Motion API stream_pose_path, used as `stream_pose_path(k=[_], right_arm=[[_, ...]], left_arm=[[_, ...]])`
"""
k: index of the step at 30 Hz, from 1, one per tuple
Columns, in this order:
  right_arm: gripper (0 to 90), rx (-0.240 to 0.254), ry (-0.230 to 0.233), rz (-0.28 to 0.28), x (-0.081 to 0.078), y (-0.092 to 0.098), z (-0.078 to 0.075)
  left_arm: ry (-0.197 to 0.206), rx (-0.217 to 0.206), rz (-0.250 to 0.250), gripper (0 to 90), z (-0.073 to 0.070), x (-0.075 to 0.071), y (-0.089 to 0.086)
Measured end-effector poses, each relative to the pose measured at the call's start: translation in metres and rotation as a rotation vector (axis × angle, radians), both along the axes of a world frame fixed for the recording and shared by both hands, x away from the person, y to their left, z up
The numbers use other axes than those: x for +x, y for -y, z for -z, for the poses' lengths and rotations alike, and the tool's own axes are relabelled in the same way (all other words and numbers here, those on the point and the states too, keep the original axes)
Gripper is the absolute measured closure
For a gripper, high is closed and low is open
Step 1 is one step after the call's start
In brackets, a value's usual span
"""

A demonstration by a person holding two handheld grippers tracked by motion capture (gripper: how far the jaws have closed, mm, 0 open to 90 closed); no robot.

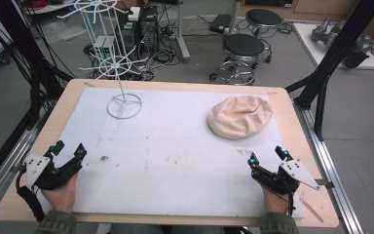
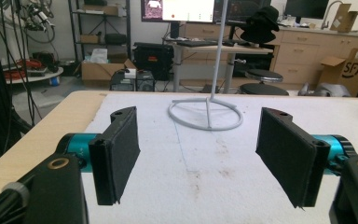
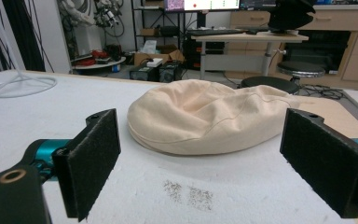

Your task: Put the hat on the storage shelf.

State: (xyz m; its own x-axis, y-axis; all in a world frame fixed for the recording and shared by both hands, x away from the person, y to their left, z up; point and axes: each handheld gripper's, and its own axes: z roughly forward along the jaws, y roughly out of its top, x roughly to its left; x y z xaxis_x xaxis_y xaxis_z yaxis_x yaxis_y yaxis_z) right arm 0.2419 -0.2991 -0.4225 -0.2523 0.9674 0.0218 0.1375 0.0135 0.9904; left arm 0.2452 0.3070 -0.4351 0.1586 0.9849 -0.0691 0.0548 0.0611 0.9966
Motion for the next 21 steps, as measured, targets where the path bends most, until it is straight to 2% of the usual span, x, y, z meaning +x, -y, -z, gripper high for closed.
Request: stream_pose_path(k=[11,21], right_arm=[[11.0,0.000,-0.004,0.003,0.0004,-0.0002,0.0003],[11.0,0.002,-0.007,0.007,0.0003,0.0006,0.0002]], left_arm=[[0.001,-0.008,0.014,28.2,0.0002,0.0007,-0.0001],[-0.016,-0.010,0.010,28.2,0.0007,0.0021,-0.0003]])
